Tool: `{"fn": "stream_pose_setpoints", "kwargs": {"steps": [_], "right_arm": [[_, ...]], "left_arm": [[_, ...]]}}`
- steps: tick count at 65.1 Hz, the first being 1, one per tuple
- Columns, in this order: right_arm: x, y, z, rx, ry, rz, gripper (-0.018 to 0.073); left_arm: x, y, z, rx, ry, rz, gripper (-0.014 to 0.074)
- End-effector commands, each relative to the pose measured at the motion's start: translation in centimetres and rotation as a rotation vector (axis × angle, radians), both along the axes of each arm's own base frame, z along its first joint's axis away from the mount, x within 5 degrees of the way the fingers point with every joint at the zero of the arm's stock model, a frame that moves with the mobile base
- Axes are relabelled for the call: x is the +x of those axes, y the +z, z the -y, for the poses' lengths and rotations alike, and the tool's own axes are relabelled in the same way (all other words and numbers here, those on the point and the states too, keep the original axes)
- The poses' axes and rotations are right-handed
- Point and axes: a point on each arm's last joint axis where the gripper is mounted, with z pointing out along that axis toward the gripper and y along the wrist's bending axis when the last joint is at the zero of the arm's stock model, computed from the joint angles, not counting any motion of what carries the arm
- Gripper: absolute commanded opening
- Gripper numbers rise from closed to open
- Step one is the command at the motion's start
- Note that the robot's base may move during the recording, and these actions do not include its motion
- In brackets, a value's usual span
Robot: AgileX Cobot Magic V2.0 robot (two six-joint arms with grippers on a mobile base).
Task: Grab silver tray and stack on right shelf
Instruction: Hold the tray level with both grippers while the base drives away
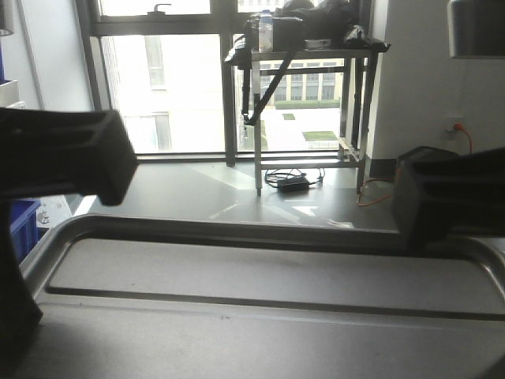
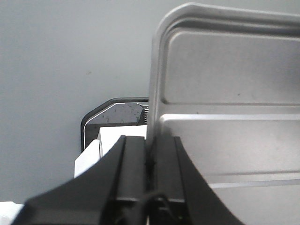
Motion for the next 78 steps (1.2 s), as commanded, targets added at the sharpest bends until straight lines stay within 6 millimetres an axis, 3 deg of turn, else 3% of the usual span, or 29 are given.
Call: {"fn": "stream_pose_setpoints", "kwargs": {"steps": [1, 78], "right_arm": [[-0.33, 0.76, 2.19, -0.201, -0.036, -0.02, 0.0069], [-0.33, 0.76, 2.19, -0.201, -0.036, -0.02, 0.0069]], "left_arm": [[0.19, 0.79, -1.37, 0.108, 0.018, 0.038, -0.0101], [0.19, 0.79, -1.37, 0.108, 0.018, 0.038, -0.0101]]}}
